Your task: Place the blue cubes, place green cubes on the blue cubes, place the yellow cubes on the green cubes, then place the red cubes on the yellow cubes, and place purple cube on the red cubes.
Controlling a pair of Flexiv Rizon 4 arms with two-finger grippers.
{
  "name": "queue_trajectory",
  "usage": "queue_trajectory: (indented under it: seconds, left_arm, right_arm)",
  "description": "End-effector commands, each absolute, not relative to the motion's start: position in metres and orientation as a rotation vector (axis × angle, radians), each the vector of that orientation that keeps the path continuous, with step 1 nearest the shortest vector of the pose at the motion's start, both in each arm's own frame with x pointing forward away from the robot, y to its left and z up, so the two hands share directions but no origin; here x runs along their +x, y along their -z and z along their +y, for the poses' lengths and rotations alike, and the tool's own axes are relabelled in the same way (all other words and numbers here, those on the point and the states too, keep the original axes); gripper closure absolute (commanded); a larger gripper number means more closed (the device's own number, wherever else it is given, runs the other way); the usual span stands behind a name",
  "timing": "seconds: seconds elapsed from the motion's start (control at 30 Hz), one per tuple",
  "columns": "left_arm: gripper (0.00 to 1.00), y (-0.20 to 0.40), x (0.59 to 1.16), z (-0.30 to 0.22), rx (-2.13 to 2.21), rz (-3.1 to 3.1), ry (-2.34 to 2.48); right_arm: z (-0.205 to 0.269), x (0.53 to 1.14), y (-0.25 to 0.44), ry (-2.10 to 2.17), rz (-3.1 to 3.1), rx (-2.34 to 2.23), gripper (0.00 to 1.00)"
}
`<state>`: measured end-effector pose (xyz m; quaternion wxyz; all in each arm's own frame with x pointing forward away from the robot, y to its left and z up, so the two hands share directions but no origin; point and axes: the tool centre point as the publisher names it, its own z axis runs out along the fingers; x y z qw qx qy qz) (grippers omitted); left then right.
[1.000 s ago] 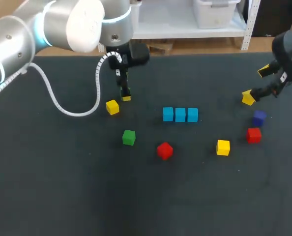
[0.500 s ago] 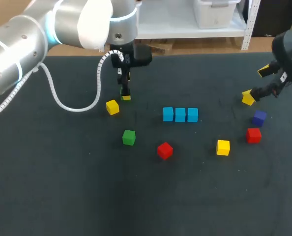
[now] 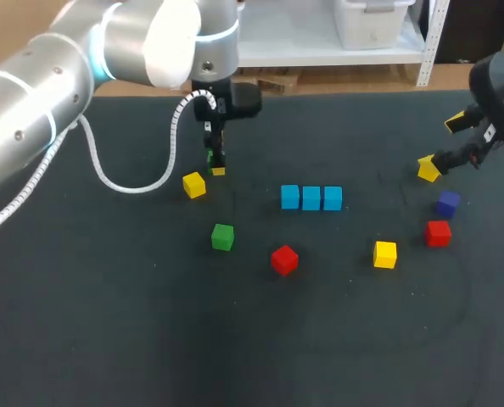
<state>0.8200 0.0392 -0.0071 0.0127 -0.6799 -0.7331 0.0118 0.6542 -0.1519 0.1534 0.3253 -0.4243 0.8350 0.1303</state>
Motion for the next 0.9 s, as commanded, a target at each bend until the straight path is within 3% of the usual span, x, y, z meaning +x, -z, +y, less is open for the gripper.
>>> queue_trajectory:
  seconds: [0.03,0.1,0.13,0.2,0.3,0.9]
  left_arm:
    - [0.15,0.009,0.828,0.043,-2.095,-2.275,-0.074]
    - [0.18,0.010,0.829,0.044,-2.089,-2.279,-0.075]
    - [0.33,0.010,0.830,0.045,-2.088,-2.282,-0.076]
    - [0.48,0.010,0.830,0.047,-2.074,-2.299,-0.082]
    - [1.00,0.011,0.829,0.048,-2.073,-2.301,-0.079]
    - [1.00,-0.022,0.791,0.035,-1.949,-2.332,-0.111]
  right_arm:
    - [-0.152,0.654,-0.153,-0.341,2.187,-1.111,0.00]
    - [-0.152,0.654,-0.153,-0.341,2.187,-1.111,0.00]
    - [-0.152,0.654,-0.153,-0.341,2.187,-1.111,0.00]
    - [-0.152,0.654,-0.153,-0.341,2.187,-1.111,0.00]
    - [-0.152,0.654,-0.153,-0.341,2.187,-1.111,0.00]
    - [-0.152,0.654,-0.153,-0.341,2.187,-1.111,0.00]
